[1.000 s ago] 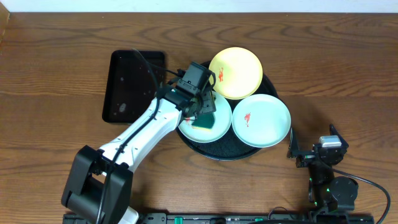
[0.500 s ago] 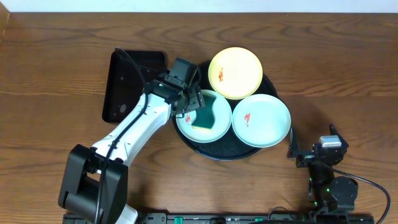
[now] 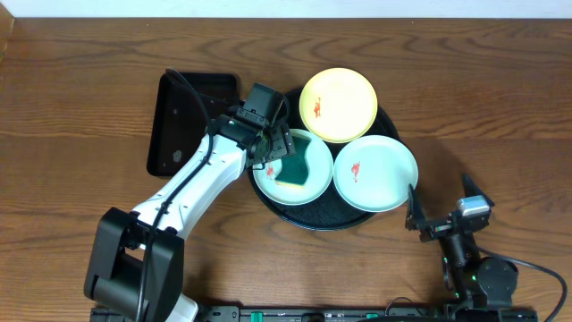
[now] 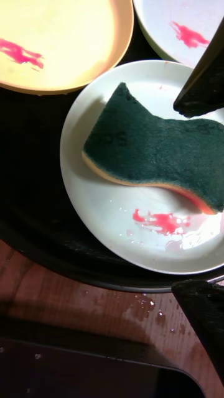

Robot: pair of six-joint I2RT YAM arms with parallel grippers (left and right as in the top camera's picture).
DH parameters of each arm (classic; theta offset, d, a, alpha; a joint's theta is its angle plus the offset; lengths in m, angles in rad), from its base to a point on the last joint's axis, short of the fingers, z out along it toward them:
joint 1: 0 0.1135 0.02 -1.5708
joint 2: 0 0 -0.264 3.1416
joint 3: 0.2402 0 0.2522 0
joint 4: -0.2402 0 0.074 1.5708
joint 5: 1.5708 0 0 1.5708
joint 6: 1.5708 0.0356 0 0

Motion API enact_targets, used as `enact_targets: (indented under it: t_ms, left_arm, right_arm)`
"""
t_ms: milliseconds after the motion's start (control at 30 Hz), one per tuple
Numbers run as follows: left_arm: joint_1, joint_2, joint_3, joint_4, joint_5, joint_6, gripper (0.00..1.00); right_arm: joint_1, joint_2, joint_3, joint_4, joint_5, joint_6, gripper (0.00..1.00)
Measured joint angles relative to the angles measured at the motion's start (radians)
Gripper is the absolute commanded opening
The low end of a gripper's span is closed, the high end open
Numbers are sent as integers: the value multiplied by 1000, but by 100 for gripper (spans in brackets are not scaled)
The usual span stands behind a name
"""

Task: Clean dirty plates on tray and stack at the side
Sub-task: 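Move the right gripper toward the left pale green plate's rim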

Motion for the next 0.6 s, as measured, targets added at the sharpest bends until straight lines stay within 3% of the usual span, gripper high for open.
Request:
enact_targets:
  t_ms: [300,500,600]
  left_arm:
    - [0,0,0,0,0,0,85]
    - [0,0,0,0,0,0,85]
    - [0,0,0,0,0,0,85]
  right_arm:
    - [0,1,1,430,-324,52,99]
    - [0,4,15,427,-430,125,99]
    - [0,32,84,343,-452,140,99]
